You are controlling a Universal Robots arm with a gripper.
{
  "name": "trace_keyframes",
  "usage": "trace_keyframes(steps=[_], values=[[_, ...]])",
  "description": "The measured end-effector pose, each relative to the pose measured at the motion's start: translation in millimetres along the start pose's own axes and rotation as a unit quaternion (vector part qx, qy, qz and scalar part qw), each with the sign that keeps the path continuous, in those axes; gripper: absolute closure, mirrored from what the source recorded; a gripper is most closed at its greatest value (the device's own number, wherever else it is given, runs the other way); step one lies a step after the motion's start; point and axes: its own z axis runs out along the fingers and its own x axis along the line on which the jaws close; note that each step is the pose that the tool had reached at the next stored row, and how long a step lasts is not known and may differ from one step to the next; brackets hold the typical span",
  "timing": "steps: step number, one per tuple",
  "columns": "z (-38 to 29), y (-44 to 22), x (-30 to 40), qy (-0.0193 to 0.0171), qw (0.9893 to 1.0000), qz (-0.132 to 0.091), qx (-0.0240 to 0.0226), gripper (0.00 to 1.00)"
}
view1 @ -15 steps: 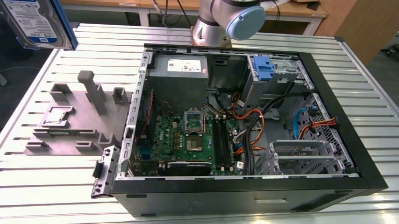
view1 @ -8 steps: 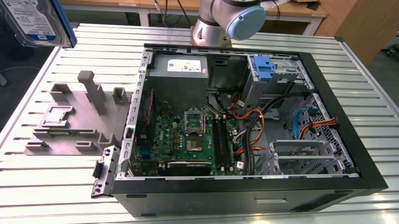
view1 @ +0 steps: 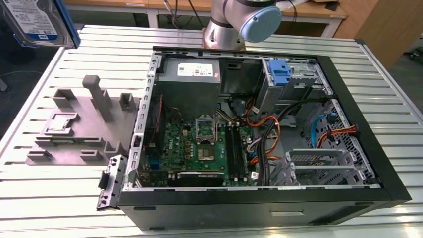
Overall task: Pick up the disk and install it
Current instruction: 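Pick up the disk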
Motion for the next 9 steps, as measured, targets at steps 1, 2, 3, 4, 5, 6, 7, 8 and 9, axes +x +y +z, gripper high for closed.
trace_keyframes(steps=[1, 2, 3, 4, 5, 6, 7, 8, 9], values=[[-0.8, 0.0, 0.0, 0.0000, 1.0000, 0.000, 0.0000, 0.63], [-1.6, 0.0, 0.0, 0.0000, 1.0000, 0.000, 0.0000, 0.63], [-2.3, 0.0, 0.0, 0.0000, 1.0000, 0.000, 0.0000, 0.63], [-3.1, 0.0, -0.1, 0.0000, 1.0000, 0.000, 0.0000, 0.63], [-3.8, 0.0, -0.1, 0.0000, 1.0000, 0.000, 0.0000, 0.63], [-4.6, 0.0, -0.1, 0.0000, 1.0000, 0.000, 0.0000, 0.63], [-5.2, 0.1, -0.1, 0.0000, 1.0000, 0.000, 0.0000, 0.63], [-5.7, 0.1, -0.1, 0.0000, 1.0000, 0.000, 0.0000, 0.63], [-6.0, 0.1, -0.1, 0.0000, 1.0000, 0.000, 0.0000, 0.63]])
